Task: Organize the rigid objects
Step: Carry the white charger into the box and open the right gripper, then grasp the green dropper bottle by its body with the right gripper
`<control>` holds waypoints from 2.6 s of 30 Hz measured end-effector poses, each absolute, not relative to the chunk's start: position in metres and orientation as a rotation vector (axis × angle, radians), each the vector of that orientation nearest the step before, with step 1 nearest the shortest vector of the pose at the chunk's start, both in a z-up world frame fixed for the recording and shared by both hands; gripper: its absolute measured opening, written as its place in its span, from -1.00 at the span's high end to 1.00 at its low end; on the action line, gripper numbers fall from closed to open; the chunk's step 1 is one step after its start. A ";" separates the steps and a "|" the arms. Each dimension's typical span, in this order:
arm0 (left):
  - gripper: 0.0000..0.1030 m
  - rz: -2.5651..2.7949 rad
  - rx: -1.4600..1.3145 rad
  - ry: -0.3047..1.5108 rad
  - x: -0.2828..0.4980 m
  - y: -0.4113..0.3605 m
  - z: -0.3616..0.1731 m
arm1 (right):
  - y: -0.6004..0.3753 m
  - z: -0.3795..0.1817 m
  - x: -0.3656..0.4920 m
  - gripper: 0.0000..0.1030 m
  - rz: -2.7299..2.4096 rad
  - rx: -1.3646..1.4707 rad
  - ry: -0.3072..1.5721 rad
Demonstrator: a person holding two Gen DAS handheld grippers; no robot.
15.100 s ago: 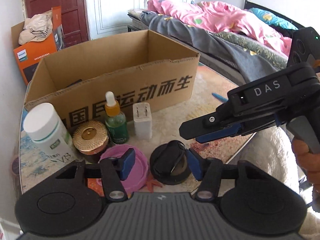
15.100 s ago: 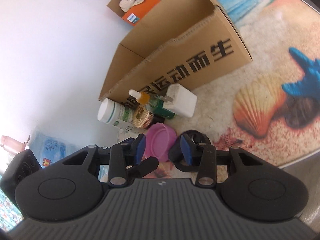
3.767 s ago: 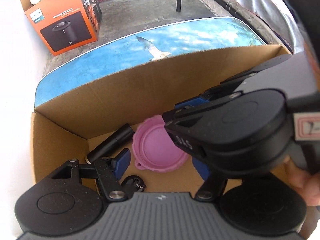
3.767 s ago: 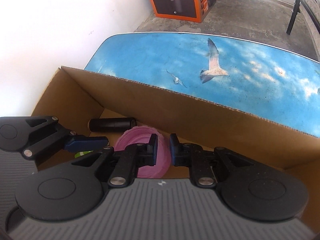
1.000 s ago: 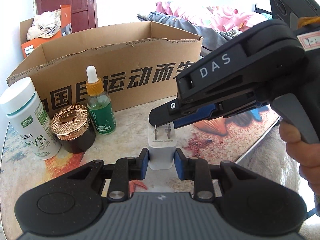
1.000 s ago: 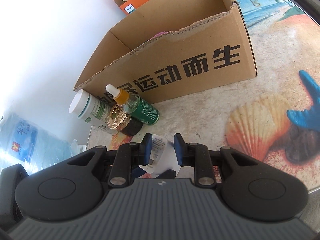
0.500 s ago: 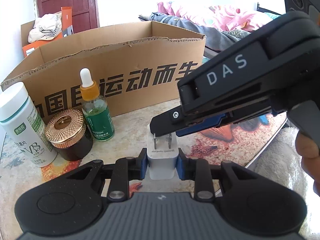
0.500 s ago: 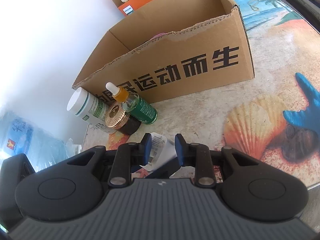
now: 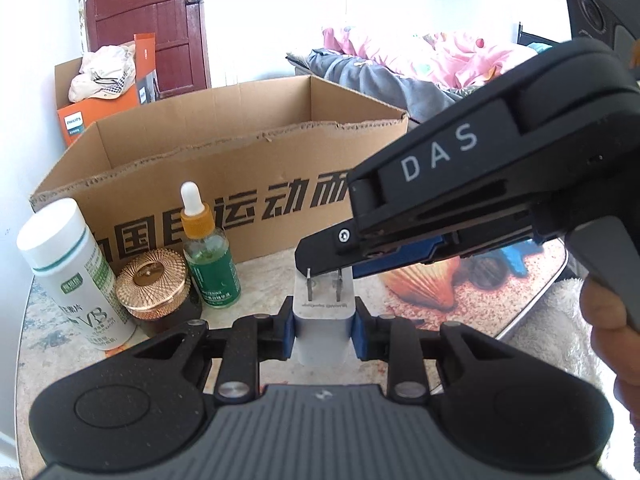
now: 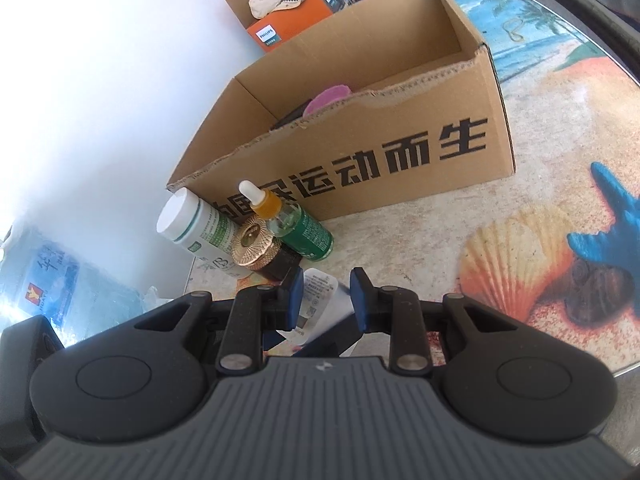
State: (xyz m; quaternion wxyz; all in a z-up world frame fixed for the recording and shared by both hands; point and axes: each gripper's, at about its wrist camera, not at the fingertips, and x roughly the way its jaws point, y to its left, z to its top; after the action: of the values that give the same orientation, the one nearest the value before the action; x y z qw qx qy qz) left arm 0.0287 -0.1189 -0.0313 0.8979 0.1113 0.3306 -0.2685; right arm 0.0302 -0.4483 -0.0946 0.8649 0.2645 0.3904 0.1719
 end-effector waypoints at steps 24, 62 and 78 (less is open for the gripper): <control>0.46 -0.513 0.109 0.798 0.210 -0.145 0.067 | -0.459 0.002 0.213 0.51 0.431 0.402 0.748; -0.02 -0.434 0.122 0.997 0.322 -0.182 0.013 | -0.464 -0.062 0.337 0.52 0.437 0.336 0.890; -0.62 -0.556 0.150 0.623 0.153 -0.108 0.113 | -0.508 0.050 0.127 0.42 0.480 0.362 0.528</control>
State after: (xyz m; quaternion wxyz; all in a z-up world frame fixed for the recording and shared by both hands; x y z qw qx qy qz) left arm 0.1528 -0.1083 0.1134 0.9114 0.0728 0.3024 -0.2695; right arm 0.1265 -0.5077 0.0503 0.9210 0.1761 0.2570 0.2337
